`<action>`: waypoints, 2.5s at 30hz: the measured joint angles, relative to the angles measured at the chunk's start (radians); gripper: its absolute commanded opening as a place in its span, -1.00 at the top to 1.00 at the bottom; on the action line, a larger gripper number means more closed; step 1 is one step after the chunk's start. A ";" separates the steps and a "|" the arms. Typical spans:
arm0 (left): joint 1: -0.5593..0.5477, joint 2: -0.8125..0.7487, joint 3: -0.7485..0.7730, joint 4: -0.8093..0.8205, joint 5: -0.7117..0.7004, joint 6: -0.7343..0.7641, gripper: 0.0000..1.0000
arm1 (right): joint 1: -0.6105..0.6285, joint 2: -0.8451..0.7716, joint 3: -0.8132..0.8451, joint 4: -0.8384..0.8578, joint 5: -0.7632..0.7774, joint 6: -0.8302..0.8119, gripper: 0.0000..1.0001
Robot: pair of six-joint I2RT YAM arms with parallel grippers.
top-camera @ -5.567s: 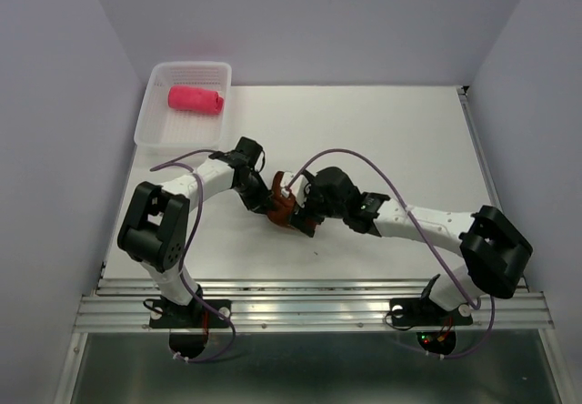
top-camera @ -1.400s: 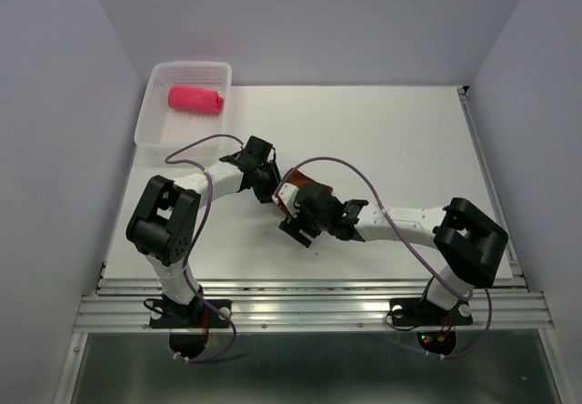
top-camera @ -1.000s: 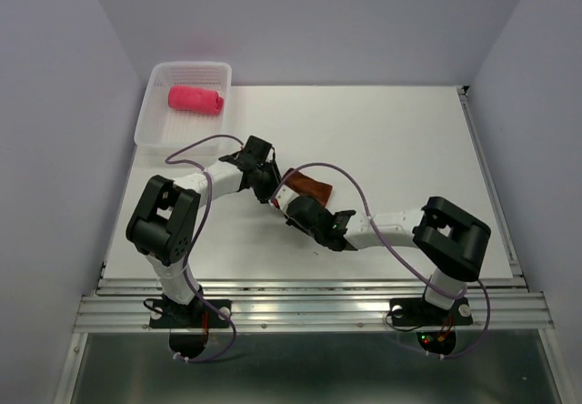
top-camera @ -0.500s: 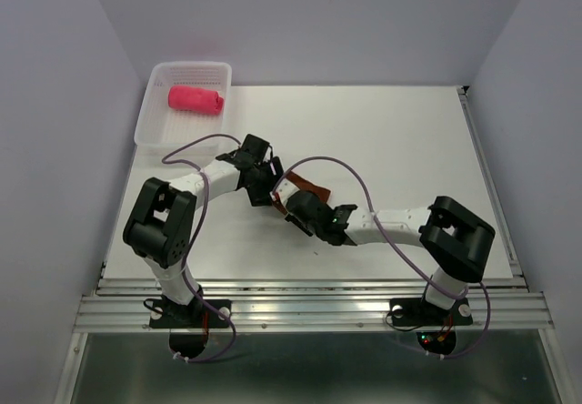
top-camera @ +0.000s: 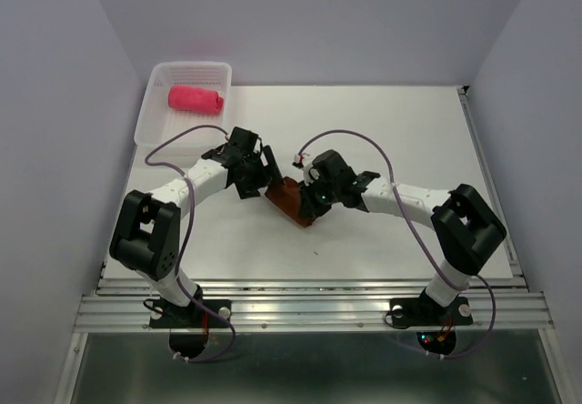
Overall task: Roll the towels
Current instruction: Roll the towel, then place the rolled towel into the container
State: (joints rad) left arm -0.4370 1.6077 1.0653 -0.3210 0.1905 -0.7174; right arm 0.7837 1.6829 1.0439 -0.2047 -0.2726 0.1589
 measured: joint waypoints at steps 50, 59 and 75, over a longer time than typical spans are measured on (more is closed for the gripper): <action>0.007 0.174 0.007 0.312 0.233 0.001 -0.98 | -0.477 0.521 0.420 -0.235 -0.741 0.356 0.99; 0.008 0.251 0.055 0.343 0.248 -0.012 -0.98 | -0.477 0.533 0.498 -0.354 -0.660 0.249 0.99; 0.013 0.330 0.126 0.358 0.247 -0.053 -0.98 | -0.455 0.534 0.595 -0.474 -0.508 0.098 0.99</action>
State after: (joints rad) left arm -0.4240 1.9373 1.1915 0.0372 0.4377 -0.7700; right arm 0.3283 2.2173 1.6394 -0.6788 -0.7803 0.2573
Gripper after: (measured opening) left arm 0.986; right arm 0.101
